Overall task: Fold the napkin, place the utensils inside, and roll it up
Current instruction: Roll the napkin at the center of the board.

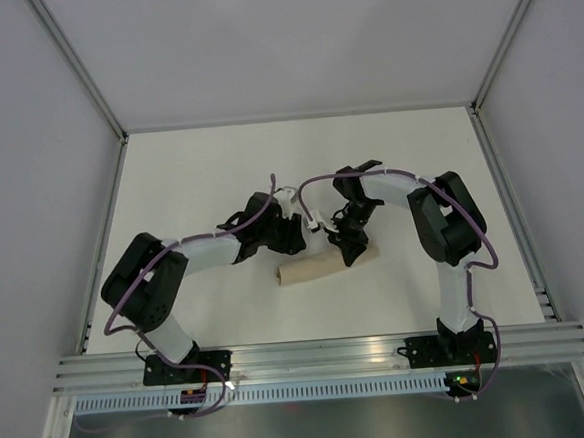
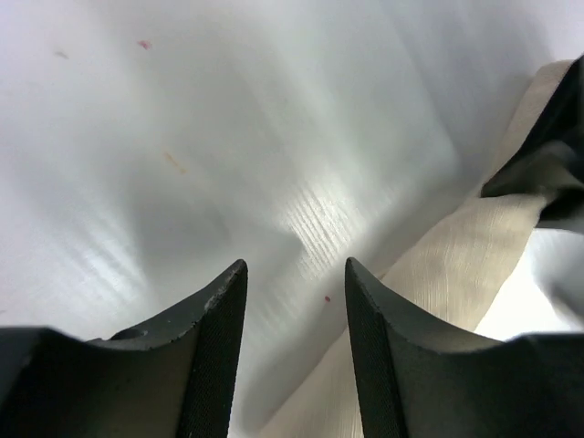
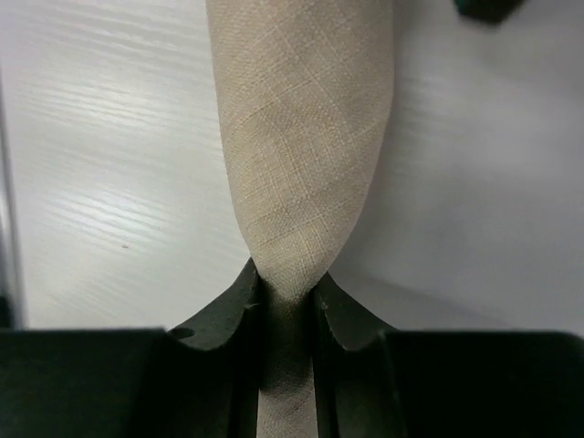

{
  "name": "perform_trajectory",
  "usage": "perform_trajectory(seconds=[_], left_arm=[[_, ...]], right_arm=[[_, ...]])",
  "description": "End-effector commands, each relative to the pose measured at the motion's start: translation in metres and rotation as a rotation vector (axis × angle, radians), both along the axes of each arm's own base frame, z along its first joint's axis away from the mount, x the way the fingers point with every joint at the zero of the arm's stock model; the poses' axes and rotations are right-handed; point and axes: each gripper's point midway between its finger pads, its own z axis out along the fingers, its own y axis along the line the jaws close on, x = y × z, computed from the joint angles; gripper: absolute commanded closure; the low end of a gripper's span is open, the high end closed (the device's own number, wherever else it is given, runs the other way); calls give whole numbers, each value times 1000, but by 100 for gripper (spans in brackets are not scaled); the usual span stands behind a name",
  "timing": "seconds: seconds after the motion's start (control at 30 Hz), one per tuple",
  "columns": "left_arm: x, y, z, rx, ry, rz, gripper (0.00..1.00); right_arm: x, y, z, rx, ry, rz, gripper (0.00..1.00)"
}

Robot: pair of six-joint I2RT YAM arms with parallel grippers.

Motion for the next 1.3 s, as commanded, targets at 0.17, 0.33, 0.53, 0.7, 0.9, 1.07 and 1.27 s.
perform_trajectory(seconds=[0.17, 0.33, 0.53, 0.7, 0.9, 1.07, 1.27], left_arm=[[23, 16, 116, -181, -430, 95, 47], [5, 26, 145, -216, -535, 57, 46], [-29, 3, 150, -173, -627, -74, 45], [-54, -41, 108, 53, -660, -260, 41], [-67, -79, 80, 175, -715, -430, 40], [-69, -89, 63, 227, -735, -506, 39], [-69, -94, 45, 254, -733, -551, 38]], right_arm=[[-16, -47, -30, -236, 228, -79, 92], [-12, -46, -36, -251, 279, -79, 93], [-5, -43, -44, -271, 322, -110, 92], [4, -41, -52, -288, 325, -144, 92], [8, -41, -56, -301, 317, -169, 92], [10, -42, -59, -312, 316, -182, 90], [12, -41, -61, -310, 322, -189, 87]])
